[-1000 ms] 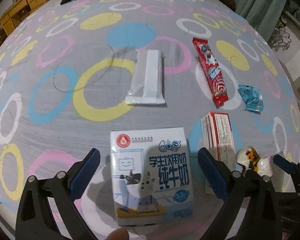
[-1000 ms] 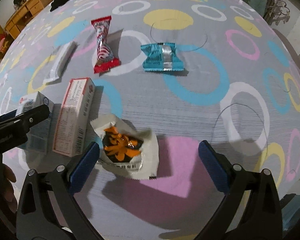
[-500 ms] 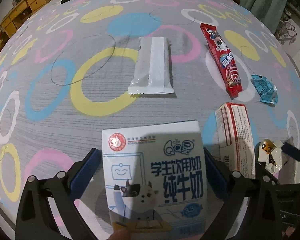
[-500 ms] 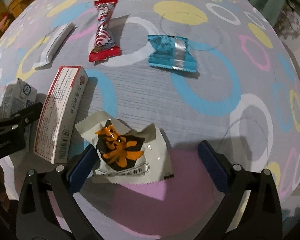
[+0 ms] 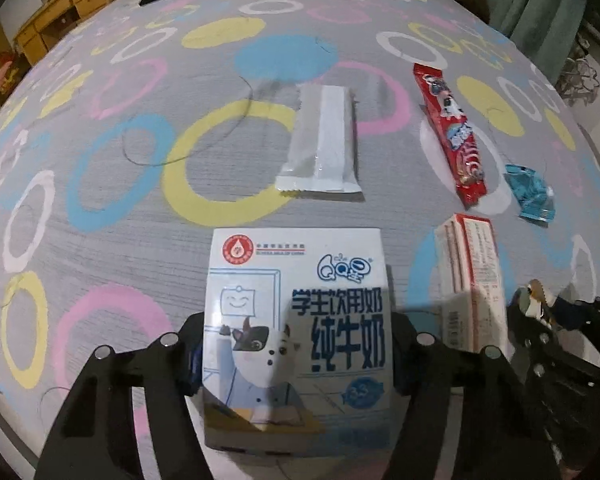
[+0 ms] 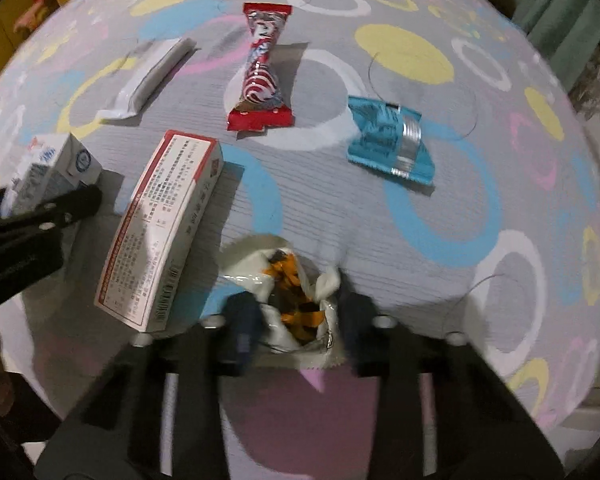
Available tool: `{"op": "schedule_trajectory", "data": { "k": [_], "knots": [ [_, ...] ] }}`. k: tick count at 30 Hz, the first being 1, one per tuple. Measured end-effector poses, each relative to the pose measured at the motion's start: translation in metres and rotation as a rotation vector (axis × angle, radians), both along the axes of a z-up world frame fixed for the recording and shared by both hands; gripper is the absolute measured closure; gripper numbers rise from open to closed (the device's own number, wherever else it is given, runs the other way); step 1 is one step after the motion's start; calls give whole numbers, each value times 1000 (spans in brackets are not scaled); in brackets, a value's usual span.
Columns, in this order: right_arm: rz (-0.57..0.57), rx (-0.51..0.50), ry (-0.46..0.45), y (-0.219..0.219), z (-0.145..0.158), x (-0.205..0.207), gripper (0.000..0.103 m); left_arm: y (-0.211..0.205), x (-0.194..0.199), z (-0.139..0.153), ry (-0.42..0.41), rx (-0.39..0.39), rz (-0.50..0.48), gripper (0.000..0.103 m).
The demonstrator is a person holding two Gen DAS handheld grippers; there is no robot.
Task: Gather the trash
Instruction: 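Grasp the milk carton with the left tool while the right tool grasps the snack wrapper, then carry the milk carton in the left tool and snack wrapper in the right tool over the bag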
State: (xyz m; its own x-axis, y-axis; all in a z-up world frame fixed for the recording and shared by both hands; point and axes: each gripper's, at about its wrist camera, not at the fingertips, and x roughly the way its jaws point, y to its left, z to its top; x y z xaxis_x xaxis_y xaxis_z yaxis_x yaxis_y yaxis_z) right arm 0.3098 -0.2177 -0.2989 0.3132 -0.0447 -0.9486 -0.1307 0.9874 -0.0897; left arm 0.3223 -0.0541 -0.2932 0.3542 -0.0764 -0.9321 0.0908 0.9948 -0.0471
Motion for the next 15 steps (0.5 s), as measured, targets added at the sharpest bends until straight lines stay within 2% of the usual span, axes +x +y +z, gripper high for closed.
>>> {"op": "schedule_trajectory", "data": {
  "k": [9, 12, 15],
  "knots": [
    [-20, 3, -29, 0, 9, 0, 91, 10, 1, 12, 5, -73, 0, 41],
    [-28, 17, -49, -1, 14, -2, 91, 16, 2, 18, 4, -125, 1, 41],
    [-38, 34, -75, 0, 29, -11, 91, 17, -3, 29, -24, -121, -8, 41]
  ]
}}
